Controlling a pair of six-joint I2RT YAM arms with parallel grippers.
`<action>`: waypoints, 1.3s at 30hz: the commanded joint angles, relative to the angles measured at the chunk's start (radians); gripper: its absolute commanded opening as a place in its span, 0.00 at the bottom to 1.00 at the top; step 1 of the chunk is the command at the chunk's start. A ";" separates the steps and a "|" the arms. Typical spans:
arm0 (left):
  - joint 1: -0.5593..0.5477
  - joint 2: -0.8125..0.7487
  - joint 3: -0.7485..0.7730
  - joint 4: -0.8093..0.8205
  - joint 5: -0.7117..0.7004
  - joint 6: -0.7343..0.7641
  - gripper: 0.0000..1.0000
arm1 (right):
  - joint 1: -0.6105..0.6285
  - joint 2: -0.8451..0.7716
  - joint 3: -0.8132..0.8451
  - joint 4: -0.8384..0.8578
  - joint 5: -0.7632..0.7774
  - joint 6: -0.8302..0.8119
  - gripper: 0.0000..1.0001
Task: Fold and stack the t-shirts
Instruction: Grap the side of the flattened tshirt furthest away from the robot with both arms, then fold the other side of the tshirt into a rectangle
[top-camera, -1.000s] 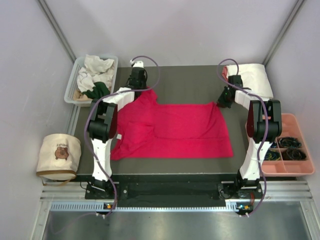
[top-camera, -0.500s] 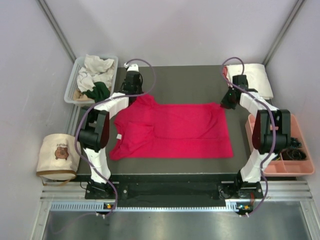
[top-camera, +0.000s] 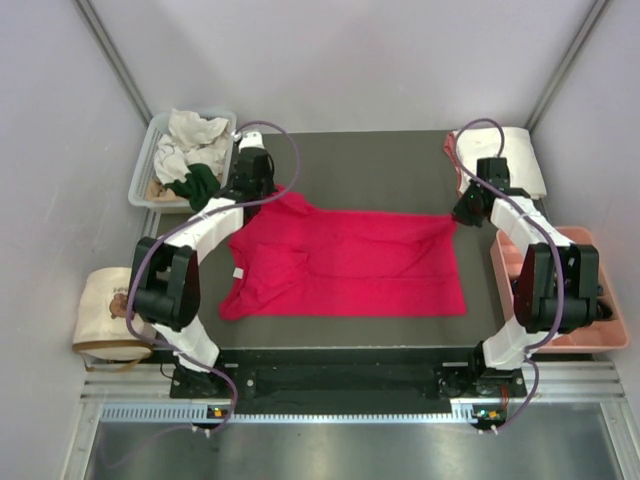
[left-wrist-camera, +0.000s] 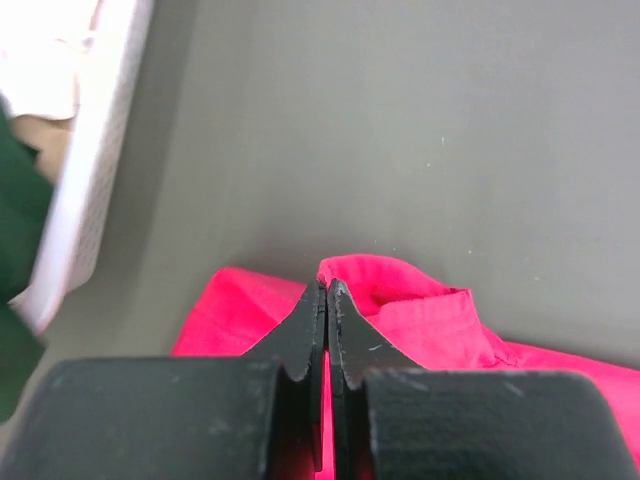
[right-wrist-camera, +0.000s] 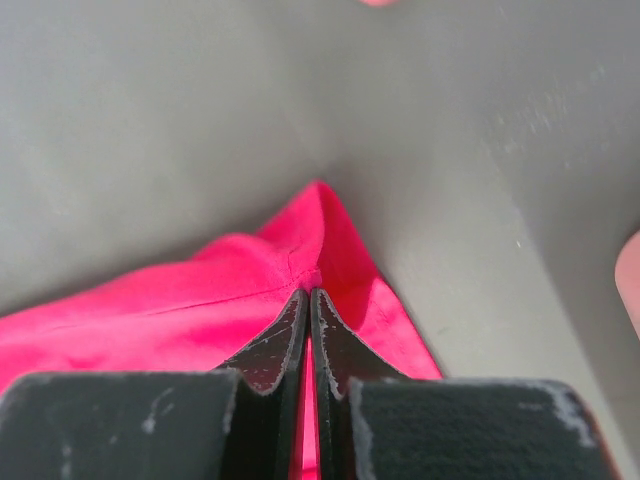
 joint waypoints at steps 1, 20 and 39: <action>0.001 -0.133 -0.062 -0.017 -0.042 -0.043 0.00 | -0.017 -0.046 -0.024 0.001 0.014 0.008 0.00; 0.000 -0.505 -0.356 -0.112 -0.121 -0.137 0.00 | -0.017 -0.229 -0.176 -0.010 0.018 0.026 0.00; 0.000 -0.816 -0.544 -0.316 -0.092 -0.286 0.00 | -0.017 -0.333 -0.326 0.004 -0.039 0.049 0.00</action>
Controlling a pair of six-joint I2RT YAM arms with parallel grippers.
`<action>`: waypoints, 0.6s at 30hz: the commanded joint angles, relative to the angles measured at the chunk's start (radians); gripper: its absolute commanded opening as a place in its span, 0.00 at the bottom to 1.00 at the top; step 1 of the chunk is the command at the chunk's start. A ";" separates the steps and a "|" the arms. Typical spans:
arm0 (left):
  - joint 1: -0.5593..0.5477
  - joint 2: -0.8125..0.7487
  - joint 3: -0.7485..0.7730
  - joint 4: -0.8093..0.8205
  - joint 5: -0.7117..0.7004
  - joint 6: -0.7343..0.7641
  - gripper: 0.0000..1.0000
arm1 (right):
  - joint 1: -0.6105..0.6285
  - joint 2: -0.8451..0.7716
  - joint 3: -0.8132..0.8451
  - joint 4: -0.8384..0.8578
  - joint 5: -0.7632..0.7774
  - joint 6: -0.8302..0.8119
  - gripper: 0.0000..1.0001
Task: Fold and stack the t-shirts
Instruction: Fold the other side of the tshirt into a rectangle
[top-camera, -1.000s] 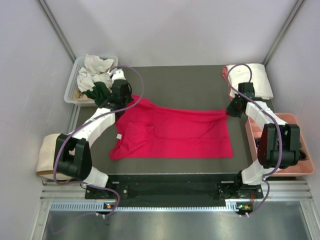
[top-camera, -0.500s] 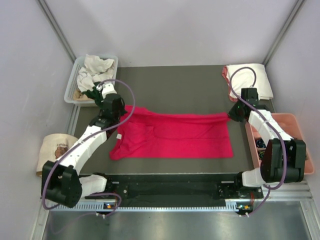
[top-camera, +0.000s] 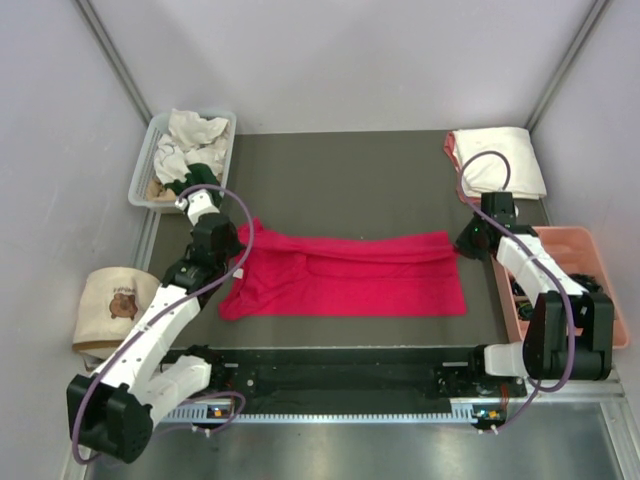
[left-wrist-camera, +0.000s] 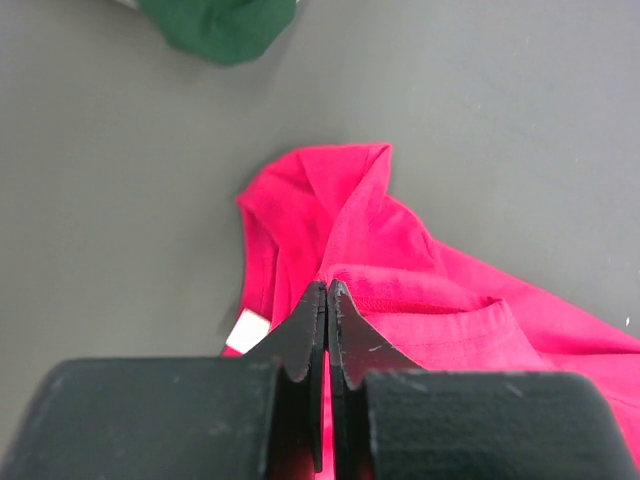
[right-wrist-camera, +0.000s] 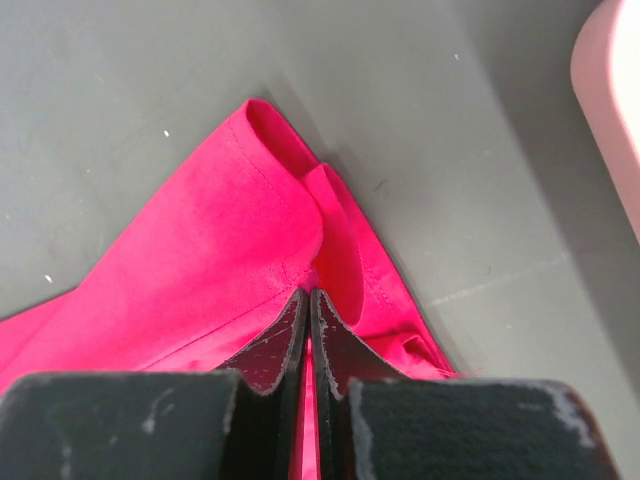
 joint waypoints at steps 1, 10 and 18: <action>-0.002 -0.052 -0.025 -0.048 0.007 -0.040 0.00 | -0.012 -0.057 -0.012 0.018 -0.014 0.013 0.00; 0.000 -0.072 -0.097 -0.063 0.044 -0.079 0.00 | -0.012 -0.062 -0.064 0.035 -0.029 0.014 0.00; 0.000 -0.106 -0.119 -0.105 0.042 -0.101 0.00 | -0.014 -0.059 -0.096 0.047 -0.054 0.020 0.00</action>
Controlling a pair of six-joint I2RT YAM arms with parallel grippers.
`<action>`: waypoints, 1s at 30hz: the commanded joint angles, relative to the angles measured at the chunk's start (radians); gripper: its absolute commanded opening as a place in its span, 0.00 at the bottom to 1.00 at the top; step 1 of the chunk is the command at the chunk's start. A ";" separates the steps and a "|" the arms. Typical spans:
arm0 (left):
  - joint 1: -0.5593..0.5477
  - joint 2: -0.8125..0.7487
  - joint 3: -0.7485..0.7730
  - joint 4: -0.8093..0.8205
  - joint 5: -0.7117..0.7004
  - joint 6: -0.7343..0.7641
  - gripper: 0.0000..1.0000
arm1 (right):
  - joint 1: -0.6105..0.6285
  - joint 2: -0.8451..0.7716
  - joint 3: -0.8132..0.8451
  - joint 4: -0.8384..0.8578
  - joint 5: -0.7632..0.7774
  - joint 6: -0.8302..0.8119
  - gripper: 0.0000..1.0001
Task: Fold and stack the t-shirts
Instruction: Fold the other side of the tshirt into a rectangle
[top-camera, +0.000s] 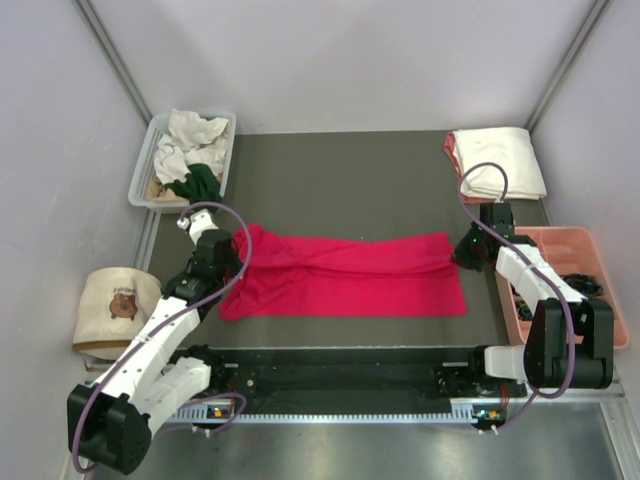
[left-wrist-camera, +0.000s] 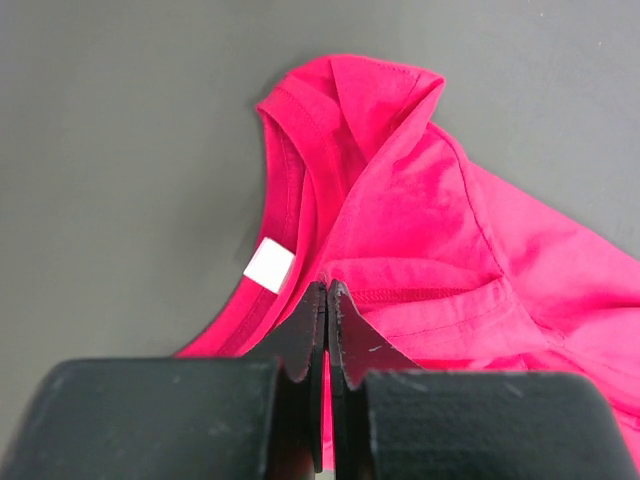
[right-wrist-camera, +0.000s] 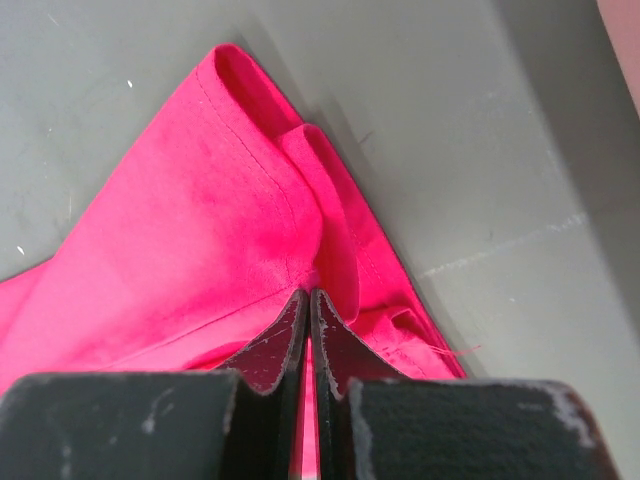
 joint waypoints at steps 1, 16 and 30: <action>0.000 -0.047 -0.008 -0.028 -0.006 -0.020 0.00 | -0.012 -0.021 -0.018 0.035 -0.013 0.009 0.00; 0.000 -0.141 0.011 -0.152 -0.010 -0.076 0.15 | -0.012 -0.081 -0.035 0.034 0.030 0.029 0.51; 0.000 -0.233 0.090 -0.153 -0.058 -0.048 0.39 | -0.014 -0.063 -0.013 0.053 0.013 0.014 0.52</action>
